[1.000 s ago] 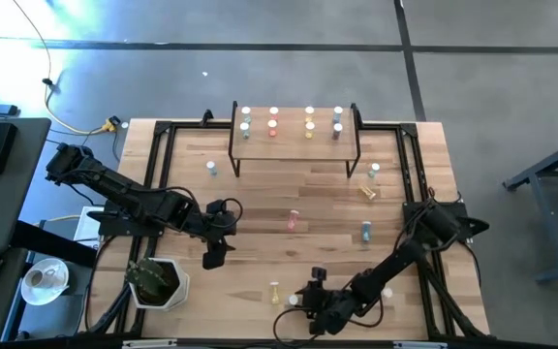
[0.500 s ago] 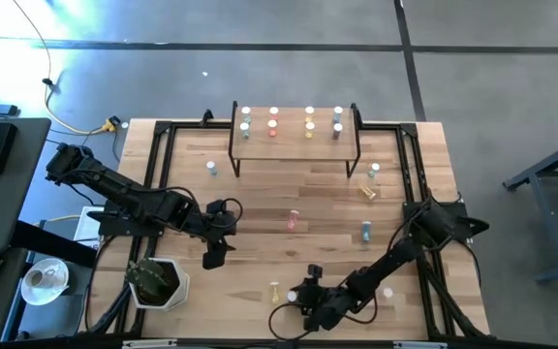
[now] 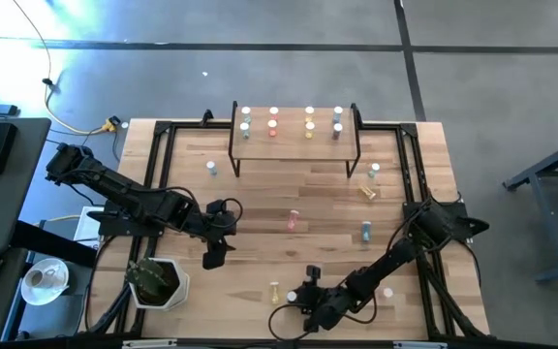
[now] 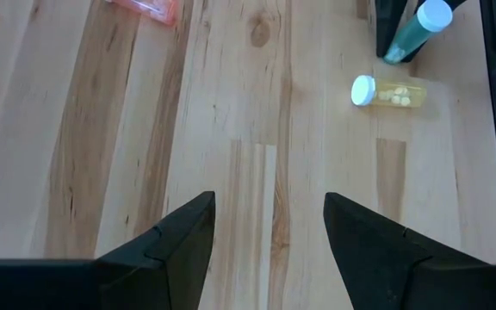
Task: Pick and place medicine bottles onto shelf by color
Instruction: Put the green pill bottle on the shelf
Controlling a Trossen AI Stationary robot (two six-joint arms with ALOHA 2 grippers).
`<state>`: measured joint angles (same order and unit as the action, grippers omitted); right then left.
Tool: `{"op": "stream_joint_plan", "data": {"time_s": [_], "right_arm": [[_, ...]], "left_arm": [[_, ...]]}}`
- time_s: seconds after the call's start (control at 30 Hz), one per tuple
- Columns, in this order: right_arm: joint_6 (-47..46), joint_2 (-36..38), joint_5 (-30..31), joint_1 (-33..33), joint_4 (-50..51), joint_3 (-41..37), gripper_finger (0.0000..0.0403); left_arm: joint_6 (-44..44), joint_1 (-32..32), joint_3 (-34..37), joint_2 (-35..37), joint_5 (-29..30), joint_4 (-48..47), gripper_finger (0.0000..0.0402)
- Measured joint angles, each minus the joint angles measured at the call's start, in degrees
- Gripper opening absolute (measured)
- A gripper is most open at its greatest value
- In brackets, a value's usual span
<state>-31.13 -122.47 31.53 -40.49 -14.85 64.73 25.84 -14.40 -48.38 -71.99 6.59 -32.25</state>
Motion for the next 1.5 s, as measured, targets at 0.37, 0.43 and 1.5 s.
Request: {"op": "stream_joint_plan", "data": {"time_s": [0.37, 0.43, 1.5], "right_arm": [[-2.0, 4.05, -2.07, 2.01, -0.39, 0.02, 0.0083], [-2.22, 5.25, -3.76, 3.39, -0.64, 0.02, 0.0082], [21.88, 10.57, -39.19, 34.66, 12.38, 7.81, 0.0081]], "left_arm": [[-1.43, 0.01, -0.02, 0.0, -0.13, 3.41, 0.0209], [-2.57, 0.01, -0.02, 0.0, -0.21, 4.49, 0.0209], [-24.1, 22.92, -7.42, 0.0, -17.64, -4.05, 0.0209]]}}
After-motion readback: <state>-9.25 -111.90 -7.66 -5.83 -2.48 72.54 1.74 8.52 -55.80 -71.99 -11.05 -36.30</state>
